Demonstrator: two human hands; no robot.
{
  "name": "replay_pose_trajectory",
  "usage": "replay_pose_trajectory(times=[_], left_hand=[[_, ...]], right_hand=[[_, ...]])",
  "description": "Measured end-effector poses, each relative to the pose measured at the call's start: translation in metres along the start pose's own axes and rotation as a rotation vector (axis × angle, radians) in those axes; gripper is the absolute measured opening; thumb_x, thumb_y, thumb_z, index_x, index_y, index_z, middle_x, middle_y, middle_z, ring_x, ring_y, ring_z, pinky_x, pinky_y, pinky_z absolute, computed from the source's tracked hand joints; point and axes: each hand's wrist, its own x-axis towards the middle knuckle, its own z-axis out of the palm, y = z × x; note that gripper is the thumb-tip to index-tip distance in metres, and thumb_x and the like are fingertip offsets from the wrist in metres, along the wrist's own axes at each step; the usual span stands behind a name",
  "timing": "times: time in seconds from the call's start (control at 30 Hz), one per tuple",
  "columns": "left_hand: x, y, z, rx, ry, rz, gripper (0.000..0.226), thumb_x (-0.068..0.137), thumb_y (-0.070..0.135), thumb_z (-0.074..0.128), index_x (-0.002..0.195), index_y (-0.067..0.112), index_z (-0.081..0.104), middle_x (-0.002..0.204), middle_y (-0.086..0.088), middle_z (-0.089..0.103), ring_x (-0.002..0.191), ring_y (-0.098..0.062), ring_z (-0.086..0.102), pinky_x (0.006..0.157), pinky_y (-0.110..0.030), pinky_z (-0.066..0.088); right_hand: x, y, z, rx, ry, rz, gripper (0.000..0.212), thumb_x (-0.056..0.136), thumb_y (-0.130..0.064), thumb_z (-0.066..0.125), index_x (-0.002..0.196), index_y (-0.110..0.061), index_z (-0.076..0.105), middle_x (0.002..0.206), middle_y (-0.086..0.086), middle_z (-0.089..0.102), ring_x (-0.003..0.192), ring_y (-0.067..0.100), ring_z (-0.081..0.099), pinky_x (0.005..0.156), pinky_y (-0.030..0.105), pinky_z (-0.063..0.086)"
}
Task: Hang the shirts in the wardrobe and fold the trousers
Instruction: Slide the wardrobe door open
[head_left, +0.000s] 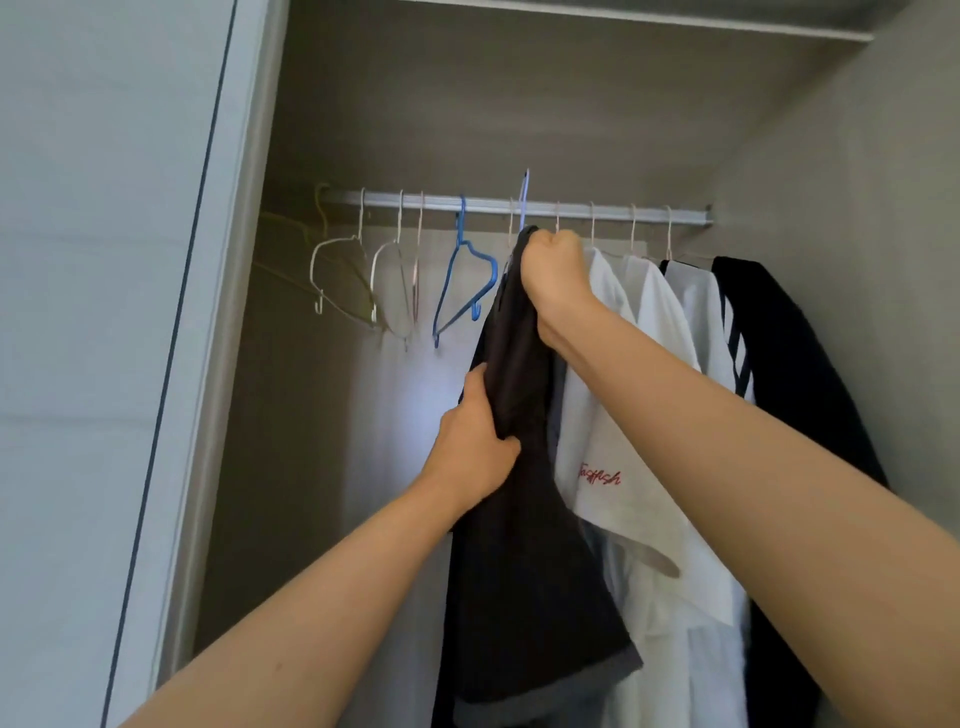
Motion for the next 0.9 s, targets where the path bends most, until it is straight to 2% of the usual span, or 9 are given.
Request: replay_pose_trajectory(times=[0.07, 0.13, 0.2, 0.27, 0.37, 0.6, 0.7, 0.8, 0.9], left_hand=[[0.012, -0.005, -0.003, 0.012, 0.056, 0.003, 0.061, 0.090, 0.001, 0.054, 0.143, 0.022, 0.033, 0.115, -0.009, 0.061, 0.092, -0.021, 0.060, 0.071, -0.024, 0.049], [0.025, -0.011, -0.004, 0.021, 0.108, 0.009, 0.046, 0.091, 0.000, 0.050, 0.132, 0.019, 0.044, 0.108, -0.010, 0.062, 0.092, -0.024, 0.061, 0.073, -0.029, 0.050], [0.038, -0.018, -0.004, 0.022, 0.158, 0.005, 0.037, 0.092, 0.002, 0.050, 0.125, 0.018, 0.050, 0.105, -0.011, 0.063, 0.096, -0.029, 0.062, 0.080, -0.034, 0.052], [0.050, -0.025, -0.002, 0.021, 0.186, 0.001, 0.033, 0.094, 0.005, 0.052, 0.125, 0.018, 0.053, 0.106, -0.010, 0.064, 0.098, -0.029, 0.062, 0.083, -0.035, 0.053], [0.064, -0.034, 0.002, 0.013, 0.197, 0.016, 0.032, 0.097, 0.011, 0.055, 0.128, 0.016, 0.053, 0.110, -0.006, 0.064, 0.100, -0.025, 0.061, 0.083, -0.030, 0.049], [0.088, -0.050, 0.015, 0.093, 0.182, 0.052, 0.034, 0.097, 0.005, 0.050, 0.130, 0.015, 0.049, 0.108, -0.009, 0.064, 0.095, -0.026, 0.061, 0.079, -0.027, 0.045], [0.091, -0.060, 0.018, 0.123, 0.189, 0.053, 0.036, 0.096, 0.002, 0.048, 0.131, 0.014, 0.049, 0.108, -0.010, 0.064, 0.093, -0.026, 0.060, 0.079, -0.027, 0.044], [0.088, -0.070, 0.022, 0.137, 0.176, 0.037, 0.034, 0.096, 0.001, 0.046, 0.128, 0.012, 0.050, 0.108, -0.012, 0.063, 0.094, -0.028, 0.059, 0.080, -0.028, 0.044], [0.085, -0.079, 0.024, 0.140, 0.156, 0.029, 0.035, 0.095, 0.000, 0.046, 0.128, 0.011, 0.050, 0.110, -0.012, 0.064, 0.100, -0.031, 0.060, 0.084, -0.030, 0.047]], right_hand=[[0.015, 0.003, 0.004, -0.043, -0.002, -0.041, 0.031, 0.101, -0.011, 0.029, 0.072, -0.016, 0.034, 0.070, -0.001, 0.036, 0.062, 0.012, 0.032, 0.052, 0.027, 0.027], [0.028, 0.005, 0.009, -0.081, 0.007, -0.073, 0.025, 0.102, -0.011, 0.030, 0.079, -0.011, 0.040, 0.072, -0.001, 0.037, 0.062, 0.011, 0.034, 0.048, 0.021, 0.028], [0.039, 0.004, 0.014, -0.104, 0.014, -0.098, 0.020, 0.102, -0.011, 0.030, 0.099, -0.004, 0.048, 0.079, 0.002, 0.046, 0.066, 0.014, 0.043, 0.046, 0.019, 0.033], [0.050, 0.003, 0.017, -0.121, -0.001, -0.121, 0.031, 0.101, -0.009, 0.031, 0.119, 0.005, 0.052, 0.091, 0.010, 0.053, 0.079, 0.022, 0.052, 0.051, 0.024, 0.034], [0.070, 0.007, 0.023, -0.114, -0.036, -0.110, 0.031, 0.100, -0.006, 0.033, 0.120, 0.007, 0.053, 0.085, 0.008, 0.052, 0.078, 0.021, 0.050, 0.051, 0.025, 0.032], [0.102, 0.021, 0.031, -0.160, -0.086, -0.076, 0.035, 0.102, -0.008, 0.029, 0.133, 0.002, 0.042, 0.099, 0.007, 0.050, 0.073, 0.013, 0.040, 0.052, 0.021, 0.027], [0.108, 0.029, 0.038, -0.223, -0.106, -0.086, 0.032, 0.101, -0.007, 0.030, 0.128, 0.002, 0.045, 0.101, 0.011, 0.051, 0.068, 0.011, 0.038, 0.054, 0.024, 0.029], [0.110, 0.039, 0.045, -0.288, -0.150, -0.090, 0.032, 0.099, -0.004, 0.033, 0.122, 0.006, 0.052, 0.098, 0.011, 0.050, 0.082, 0.023, 0.046, 0.068, 0.026, 0.035], [0.112, 0.050, 0.052, -0.311, -0.201, -0.079, 0.024, 0.098, -0.004, 0.035, 0.080, -0.003, 0.050, 0.078, 0.007, 0.043, 0.089, 0.023, 0.041, 0.069, 0.030, 0.039]])
